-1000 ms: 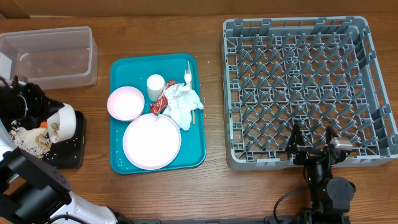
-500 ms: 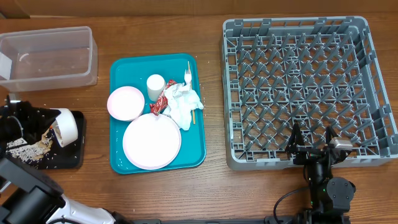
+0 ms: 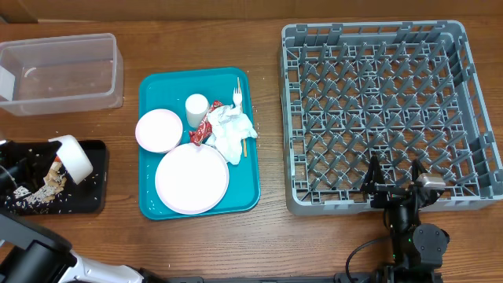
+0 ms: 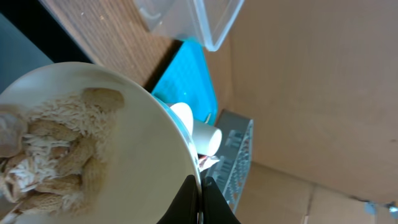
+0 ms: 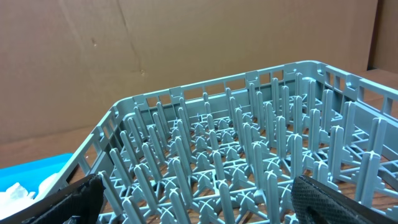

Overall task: Sort waste into correct bins and load items into the dishwasher rack
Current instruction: 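Lift the bowl over the black tray and tip out its contents, then carry the emptied white bowl back and set it on the teal tray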

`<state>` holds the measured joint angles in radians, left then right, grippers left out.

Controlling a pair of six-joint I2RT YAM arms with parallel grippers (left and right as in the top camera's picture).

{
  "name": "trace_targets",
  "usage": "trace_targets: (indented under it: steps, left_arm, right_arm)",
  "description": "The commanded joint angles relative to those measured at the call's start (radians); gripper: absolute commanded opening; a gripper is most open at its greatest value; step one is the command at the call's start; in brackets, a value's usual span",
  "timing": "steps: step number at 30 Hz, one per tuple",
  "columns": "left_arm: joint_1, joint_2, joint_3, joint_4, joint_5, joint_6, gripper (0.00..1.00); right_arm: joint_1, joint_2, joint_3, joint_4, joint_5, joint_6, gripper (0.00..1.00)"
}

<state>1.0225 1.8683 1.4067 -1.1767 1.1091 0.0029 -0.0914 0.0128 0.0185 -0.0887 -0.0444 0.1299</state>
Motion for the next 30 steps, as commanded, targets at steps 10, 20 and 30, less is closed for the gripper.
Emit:
trace_targets:
  steps: [10,20,30]
  left_arm:
    - [0.075,0.056,-0.08,0.059,0.264,0.045,0.04]
    - [0.08,0.153,-0.081,0.029,0.36,0.093,0.04]
    - [0.079,0.153,-0.08,0.021,0.441,0.105,0.04]
  right_arm:
    - [-0.004,-0.01,-0.011,0.008,0.01,-0.003,1.0]
    - [-0.005,-0.01,-0.011,0.008,0.01,-0.003,1.0]
    - [-0.005,-0.01,-0.011,0.008,0.01,-0.003,1.0]
